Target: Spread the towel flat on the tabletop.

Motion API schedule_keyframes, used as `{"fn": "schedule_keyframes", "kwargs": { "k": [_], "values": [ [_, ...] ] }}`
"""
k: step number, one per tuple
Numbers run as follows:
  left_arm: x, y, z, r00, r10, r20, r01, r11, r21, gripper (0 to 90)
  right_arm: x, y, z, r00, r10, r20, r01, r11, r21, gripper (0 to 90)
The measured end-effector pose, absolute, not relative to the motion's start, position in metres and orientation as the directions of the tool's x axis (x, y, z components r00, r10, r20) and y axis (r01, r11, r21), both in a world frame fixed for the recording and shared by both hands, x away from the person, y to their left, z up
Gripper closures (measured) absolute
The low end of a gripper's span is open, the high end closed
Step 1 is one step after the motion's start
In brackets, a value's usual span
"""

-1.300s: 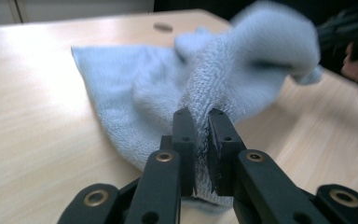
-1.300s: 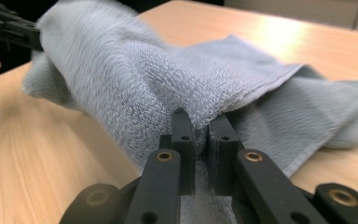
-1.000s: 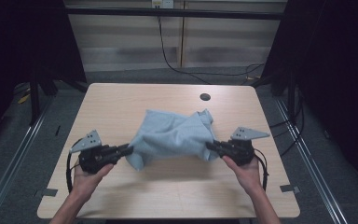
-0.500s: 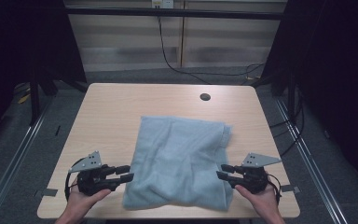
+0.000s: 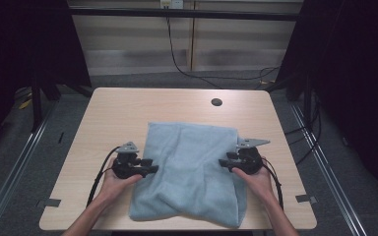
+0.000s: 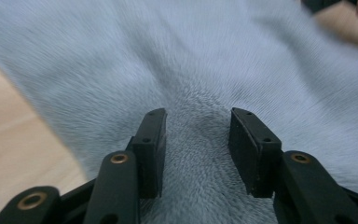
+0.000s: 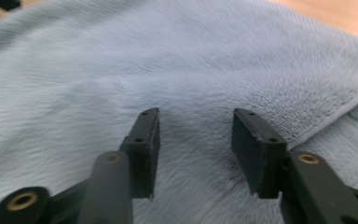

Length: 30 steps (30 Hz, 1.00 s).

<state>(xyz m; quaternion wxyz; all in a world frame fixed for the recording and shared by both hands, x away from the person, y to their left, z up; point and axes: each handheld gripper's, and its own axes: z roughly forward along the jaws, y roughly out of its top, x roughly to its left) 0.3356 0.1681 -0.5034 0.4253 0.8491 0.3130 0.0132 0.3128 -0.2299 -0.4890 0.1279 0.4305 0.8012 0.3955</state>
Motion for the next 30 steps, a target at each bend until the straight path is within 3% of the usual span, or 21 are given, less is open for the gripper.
{"fn": "schedule_keyframes", "kwargs": {
  "k": [1,13,18,21,28,30],
  "values": [
    [0.332,0.167,-0.504,0.814,0.538,-0.217,0.496,-0.45,0.742,58.4,0.315,-0.226,-0.499,-0.602,0.786,0.142,0.607,0.335,0.72,49.8],
    [0.274,0.205,-0.491,0.85,0.452,-0.271,0.489,-0.487,0.723,59.6,0.293,-0.201,-0.502,-0.69,0.711,0.137,0.563,0.408,0.719,50.3],
    [0.3,0.224,-0.485,0.79,0.55,-0.271,0.529,-0.388,0.755,59.6,0.294,-0.197,-0.498,-0.698,0.692,0.185,0.596,0.418,0.686,54.5],
    [0.333,0.243,-0.484,0.701,0.635,-0.324,0.6,-0.28,0.749,59.6,0.299,-0.208,-0.487,-0.688,0.696,0.203,0.584,0.365,0.725,53.4],
    [0.37,0.251,-0.486,0.653,0.69,-0.311,0.593,-0.211,0.777,57.6,0.339,-0.227,-0.478,-0.635,0.749,0.191,0.582,0.3,0.756,53.3],
    [0.379,0.248,-0.489,0.657,0.7,-0.28,0.586,-0.241,0.773,54.1,0.358,-0.23,-0.48,-0.618,0.765,0.181,0.583,0.29,0.759,52.5]
  ]
}}
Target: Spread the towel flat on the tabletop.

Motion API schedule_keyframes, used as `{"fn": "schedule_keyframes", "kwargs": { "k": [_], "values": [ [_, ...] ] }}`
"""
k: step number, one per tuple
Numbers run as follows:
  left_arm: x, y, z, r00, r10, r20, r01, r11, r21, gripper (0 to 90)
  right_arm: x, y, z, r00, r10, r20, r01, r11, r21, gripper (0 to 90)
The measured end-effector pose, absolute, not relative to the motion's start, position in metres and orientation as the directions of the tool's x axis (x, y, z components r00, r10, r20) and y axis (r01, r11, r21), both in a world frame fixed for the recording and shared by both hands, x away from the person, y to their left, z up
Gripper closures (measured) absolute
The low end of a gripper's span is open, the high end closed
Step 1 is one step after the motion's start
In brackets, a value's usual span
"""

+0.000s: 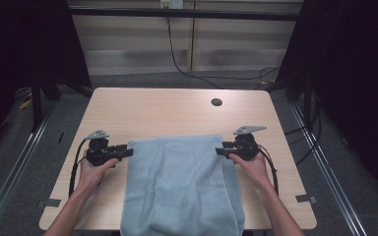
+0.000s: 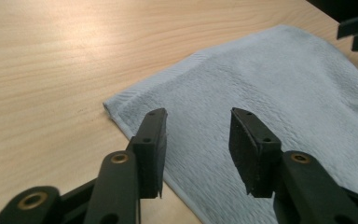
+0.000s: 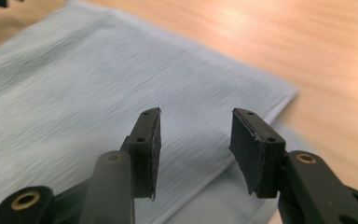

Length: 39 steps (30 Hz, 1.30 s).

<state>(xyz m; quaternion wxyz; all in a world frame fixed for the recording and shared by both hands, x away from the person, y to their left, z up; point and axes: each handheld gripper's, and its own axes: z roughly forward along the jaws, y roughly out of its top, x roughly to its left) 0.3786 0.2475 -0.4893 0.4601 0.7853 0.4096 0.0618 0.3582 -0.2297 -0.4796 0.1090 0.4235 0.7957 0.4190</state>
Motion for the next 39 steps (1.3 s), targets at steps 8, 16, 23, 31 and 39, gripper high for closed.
{"fn": "schedule_keyframes", "kwargs": {
  "k": [8,16,23,31,39],
  "values": [
    [0.397,0.239,-0.506,0.642,0.717,-0.273,0.598,-0.245,0.763,47.6,0.404,-0.227,-0.496,-0.578,0.8,0.165,0.608,0.286,0.741,53.0],
    [0.4,0.242,-0.511,0.606,0.745,-0.278,0.62,-0.224,0.752,37.6,0.409,-0.224,-0.509,-0.551,0.824,0.132,0.617,0.295,0.729,61.2],
    [0.4,0.234,-0.512,0.614,0.728,-0.304,0.624,-0.212,0.752,38.9,0.409,-0.219,-0.506,-0.572,0.809,0.135,0.599,0.3,0.743,82.2],
    [0.4,0.22,-0.509,0.659,0.713,-0.238,0.575,-0.275,0.77,83.6,0.407,-0.226,-0.495,-0.56,0.811,0.171,0.589,0.244,0.77,85.5],
    [0.41,0.226,-0.477,0.658,0.702,-0.271,0.529,-0.176,0.83,84.7,0.411,-0.233,-0.474,-0.54,0.824,0.173,0.552,0.192,0.811,86.0]
  ]
}}
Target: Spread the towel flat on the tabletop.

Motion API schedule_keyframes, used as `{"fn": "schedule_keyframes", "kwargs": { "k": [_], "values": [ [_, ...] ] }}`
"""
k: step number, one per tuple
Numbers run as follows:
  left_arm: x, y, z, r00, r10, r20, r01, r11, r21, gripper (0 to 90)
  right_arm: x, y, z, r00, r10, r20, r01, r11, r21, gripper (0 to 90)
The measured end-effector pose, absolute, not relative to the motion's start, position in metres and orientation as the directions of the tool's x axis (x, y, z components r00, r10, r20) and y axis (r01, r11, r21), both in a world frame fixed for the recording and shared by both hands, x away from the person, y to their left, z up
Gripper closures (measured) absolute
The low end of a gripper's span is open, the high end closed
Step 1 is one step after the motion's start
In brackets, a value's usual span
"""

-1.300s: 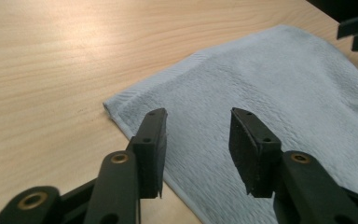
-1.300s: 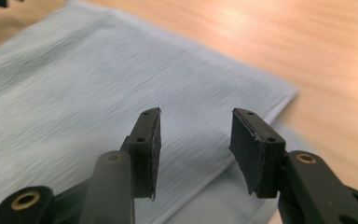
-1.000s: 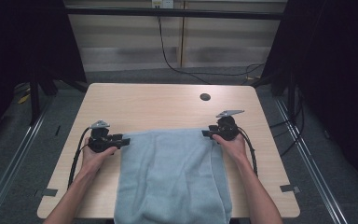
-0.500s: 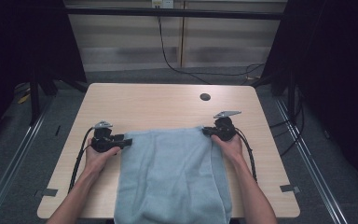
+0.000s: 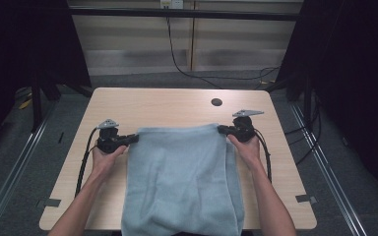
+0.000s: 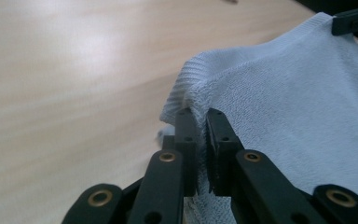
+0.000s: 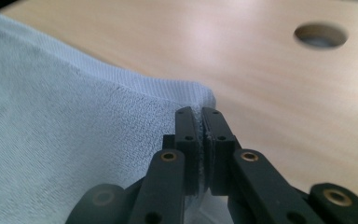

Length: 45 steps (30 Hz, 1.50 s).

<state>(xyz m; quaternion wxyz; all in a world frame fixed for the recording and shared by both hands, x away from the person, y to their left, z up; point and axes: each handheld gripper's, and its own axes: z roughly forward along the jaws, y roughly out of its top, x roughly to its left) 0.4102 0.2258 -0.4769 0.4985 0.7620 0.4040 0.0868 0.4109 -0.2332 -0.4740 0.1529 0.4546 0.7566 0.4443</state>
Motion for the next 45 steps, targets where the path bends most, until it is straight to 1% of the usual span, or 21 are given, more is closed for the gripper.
{"fn": "schedule_keyframes", "kwargs": {
  "k": [3,4,6,9,13,16,19,22,23,24,31,32,33,34,35,37,39,40,41,43,45],
  "values": [
    [0.413,0.224,-0.455,0.673,0.698,-0.245,0.493,-0.177,0.852,84.8,0.412,-0.238,-0.457,-0.53,0.832,0.162,0.525,0.172,0.833,86.2],
    [0.417,0.221,-0.441,0.678,0.695,-0.24,0.474,-0.163,0.865,84.9,0.415,-0.241,-0.445,-0.525,0.838,0.149,0.508,0.168,0.845,86.3],
    [0.419,0.22,-0.435,0.68,0.695,-0.233,0.464,-0.162,0.871,84.9,0.417,-0.243,-0.433,-0.52,0.843,0.136,0.49,0.164,0.856,86.4],
    [0.427,0.214,-0.411,0.692,0.689,-0.216,0.426,-0.148,0.892,84.9,0.421,-0.248,-0.411,-0.51,0.851,0.124,0.458,0.147,0.877,86.3],
    [0.426,0.213,-0.396,0.706,0.672,-0.224,0.405,-0.124,0.906,84.9,0.419,-0.256,-0.383,-0.515,0.849,0.117,0.41,0.124,0.904,86.4],
    [0.414,0.213,-0.385,0.73,0.652,-0.203,0.371,-0.129,0.92,84.8,0.405,-0.26,-0.37,-0.54,0.83,0.138,0.376,0.092,0.922,86.3],
    [0.383,0.221,-0.384,0.763,0.609,-0.216,0.353,-0.113,0.929,84.7,0.377,-0.26,-0.364,-0.576,0.808,0.123,0.357,0.113,0.927,86.3],
    [0.357,0.229,-0.39,0.783,0.581,-0.223,0.344,-0.104,0.933,84.6,0.348,-0.262,-0.365,-0.605,0.785,0.136,0.348,0.107,0.931,86.4],
    [0.357,0.229,-0.39,0.783,0.581,-0.223,0.344,-0.104,0.933,84.5,0.336,-0.263,-0.365,-0.616,0.775,0.143,0.347,0.104,0.932,86.4],
    [0.346,0.231,-0.392,0.789,0.575,-0.215,0.338,-0.113,0.934,84.5,0.336,-0.263,-0.365,-0.616,0.775,0.143,0.347,0.104,0.932,86.4],
    [0.272,0.247,-0.404,0.839,0.5,-0.214,0.327,-0.15,0.933,84.1,0.254,-0.26,-0.378,-0.686,0.715,0.136,0.342,0.152,0.927,86.3],
    [0.262,0.248,-0.408,0.841,0.496,-0.217,0.331,-0.155,0.931,83.9,0.243,-0.26,-0.382,-0.693,0.707,0.144,0.345,0.15,0.927,86.3],
    [0.247,0.251,-0.418,0.846,0.473,-0.247,0.358,-0.16,0.92,83.0,0.222,-0.257,-0.392,-0.704,0.693,0.156,0.36,0.159,0.919,86.2],
    [0.247,0.251,-0.418,0.846,0.473,-0.247,0.358,-0.16,0.92,82.5,0.222,-0.257,-0.392,-0.704,0.693,0.156,0.36,0.159,0.919,86.2],
    [0.232,0.252,-0.431,0.848,0.46,-0.264,0.383,-0.187,0.905,82.1,0.203,-0.256,-0.404,-0.711,0.682,0.172,0.382,0.17,0.908,85.6],
    [0.225,0.254,-0.439,0.843,0.466,-0.269,0.398,-0.205,0.894,80.9,0.197,-0.256,-0.409,-0.715,0.675,0.181,0.389,0.17,0.905,84.8],
    [0.218,0.257,-0.448,0.844,0.453,-0.286,0.417,-0.22,0.882,77.1,0.182,-0.254,-0.425,-0.719,0.669,0.188,0.419,0.202,0.885,80.2],
    [0.214,0.257,-0.451,0.845,0.467,-0.261,0.405,-0.241,0.882,73.0,0.175,-0.254,-0.436,-0.721,0.663,0.202,0.445,0.219,0.868,68.7],
    [0.213,0.257,-0.454,0.848,0.457,-0.269,0.41,-0.245,0.878,73.0,0.175,-0.254,-0.436,-0.721,0.663,0.202,0.445,0.219,0.868,68.7],
    [0.213,0.26,-0.454,0.853,0.434,-0.29,0.412,-0.218,0.885,68.9,0.173,-0.256,-0.44,-0.716,0.667,0.204,0.442,0.208,0.872,66.7],
    [0.217,0.264,-0.448,0.857,0.435,-0.278,0.398,-0.214,0.892,67.4,0.177,-0.26,-0.438,-0.706,0.676,0.209,0.438,0.185,0.88,61.3]
  ]
}}
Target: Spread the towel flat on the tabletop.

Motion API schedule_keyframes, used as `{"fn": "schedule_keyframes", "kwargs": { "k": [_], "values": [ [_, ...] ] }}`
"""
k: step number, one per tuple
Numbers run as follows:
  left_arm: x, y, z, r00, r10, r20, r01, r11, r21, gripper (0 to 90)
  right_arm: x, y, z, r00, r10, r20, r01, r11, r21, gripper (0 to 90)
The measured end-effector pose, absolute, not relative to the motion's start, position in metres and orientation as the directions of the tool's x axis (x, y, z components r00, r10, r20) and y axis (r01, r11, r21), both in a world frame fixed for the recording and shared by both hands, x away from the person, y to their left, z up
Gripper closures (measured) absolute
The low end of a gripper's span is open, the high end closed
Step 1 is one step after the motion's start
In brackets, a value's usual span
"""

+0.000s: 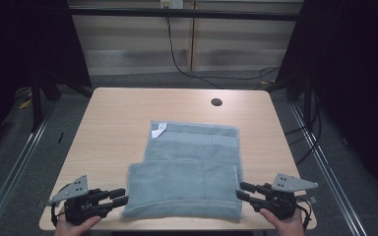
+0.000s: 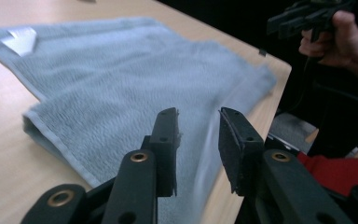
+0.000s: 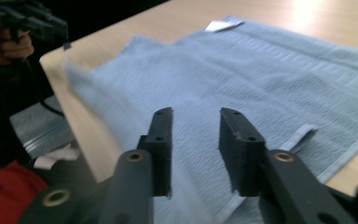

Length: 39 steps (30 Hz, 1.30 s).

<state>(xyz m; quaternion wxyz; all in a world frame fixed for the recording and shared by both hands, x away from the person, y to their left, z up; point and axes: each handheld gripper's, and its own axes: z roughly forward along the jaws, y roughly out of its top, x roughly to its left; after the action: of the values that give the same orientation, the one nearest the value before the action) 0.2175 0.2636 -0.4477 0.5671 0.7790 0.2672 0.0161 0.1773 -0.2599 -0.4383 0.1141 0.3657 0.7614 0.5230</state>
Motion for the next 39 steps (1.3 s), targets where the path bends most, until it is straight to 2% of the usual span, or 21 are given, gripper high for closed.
{"fn": "schedule_keyframes", "kwargs": {
  "k": [4,5,6,7,8,9,10,14,15,19,20,21,22,24,29,30,33,34,36,39],
  "values": [
    [0.246,0.263,-0.443,0.831,0.49,-0.263,0.413,-0.227,0.882,63.0,0.204,-0.259,-0.44,-0.698,0.687,0.202,0.462,0.217,0.86,59.0],
    [0.265,0.257,-0.448,0.823,0.5,-0.27,0.436,-0.25,0.864,60.7,0.224,-0.254,-0.445,-0.699,0.689,0.19,0.474,0.249,0.844,57.0],
    [0.265,0.257,-0.448,0.823,0.5,-0.27,0.436,-0.25,0.864,60.1,0.224,-0.254,-0.445,-0.699,0.689,0.19,0.474,0.249,0.844,57.0],
    [0.29,0.246,-0.459,0.795,0.55,-0.255,0.46,-0.273,0.845,59.2,0.245,-0.247,-0.452,-0.694,0.696,0.186,0.484,0.258,0.836,56.1],
    [0.29,0.246,-0.459,0.795,0.55,-0.255,0.46,-0.273,0.845,58.1,0.245,-0.247,-0.452,-0.694,0.696,0.186,0.484,0.258,0.836,56.1],
    [0.302,0.242,-0.463,0.793,0.548,-0.265,0.476,-0.287,0.831,55.8,0.266,-0.24,-0.459,-0.691,0.703,0.169,0.495,0.289,0.819,54.2],
    [0.32,0.232,-0.471,0.78,0.585,-0.224,0.479,-0.326,0.815,54.1,0.277,-0.237,-0.463,-0.685,0.709,0.166,0.503,0.296,0.812,53.3],
    [0.339,0.225,-0.485,0.765,0.59,-0.256,0.513,-0.319,0.797,48.4,0.301,-0.23,-0.475,-0.686,0.706,0.173,0.523,0.315,0.792,49.9],
    [0.342,0.222,-0.49,0.76,0.593,-0.266,0.532,-0.333,0.779,42.7,0.31,-0.227,-0.482,-0.691,0.696,0.197,0.541,0.317,0.779,47.9],
    [0.343,0.216,-0.503,0.758,0.59,-0.277,0.566,-0.385,0.729,39.9,0.314,-0.223,-0.492,-0.692,0.696,0.193,0.562,0.351,0.749,44.9],
    [0.343,0.215,-0.505,0.768,0.572,-0.286,0.566,-0.399,0.722,44.9,0.314,-0.222,-0.495,-0.689,0.695,0.204,0.573,0.351,0.741,45.0],
    [0.34,0.216,-0.505,0.778,0.57,-0.266,0.548,-0.407,0.731,55.6,0.314,-0.221,-0.498,-0.69,0.693,0.209,0.579,0.356,0.733,47.2],
    [0.336,0.217,-0.5,0.782,0.566,-0.259,0.534,-0.397,0.746,76.3,0.31,-0.219,-0.499,-0.708,0.679,0.194,0.567,0.383,0.729,68.5],
    [0.329,0.222,-0.489,0.793,0.554,-0.254,0.509,-0.374,0.775,81.2,0.304,-0.218,-0.492,-0.713,0.677,0.183,0.545,0.371,0.752,80.3],
    [0.306,0.233,-0.467,0.826,0.483,-0.29,0.472,-0.312,0.825,82.6,0.281,-0.224,-0.462,-0.736,0.644,0.208,0.487,0.291,0.824,85.3],
    [0.285,0.238,-0.458,0.844,0.439,-0.309,0.454,-0.278,0.846,82.6,0.264,-0.226,-0.449,-0.757,0.618,0.212,0.46,0.273,0.845,85.6],
    [0.265,0.243,-0.452,0.862,0.414,-0.293,0.427,-0.279,0.86,82.5,0.244,-0.227,-0.441,-0.773,0.601,0.203,0.441,0.279,0.853,85.8],
    [0.248,0.247,-0.45,0.872,0.386,-0.302,0.418,-0.265,0.869,82.2,0.219,-0.227,-0.438,-0.789,0.581,0.2,0.427,0.283,0.859,85.8],
    [0.237,0.25,-0.45,0.874,0.373,-0.31,0.421,-0.264,0.868,82.1,0.213,-0.227,-0.438,-0.792,0.575,0.204,0.427,0.284,0.858,85.8],
    [0.218,0.255,-0.454,0.879,0.338,-0.337,0.432,-0.263,0.863,78.9,0.181,-0.228,-0.44,-0.806,0.552,0.215,0.431,0.297,0.852,85.1]
  ]
}}
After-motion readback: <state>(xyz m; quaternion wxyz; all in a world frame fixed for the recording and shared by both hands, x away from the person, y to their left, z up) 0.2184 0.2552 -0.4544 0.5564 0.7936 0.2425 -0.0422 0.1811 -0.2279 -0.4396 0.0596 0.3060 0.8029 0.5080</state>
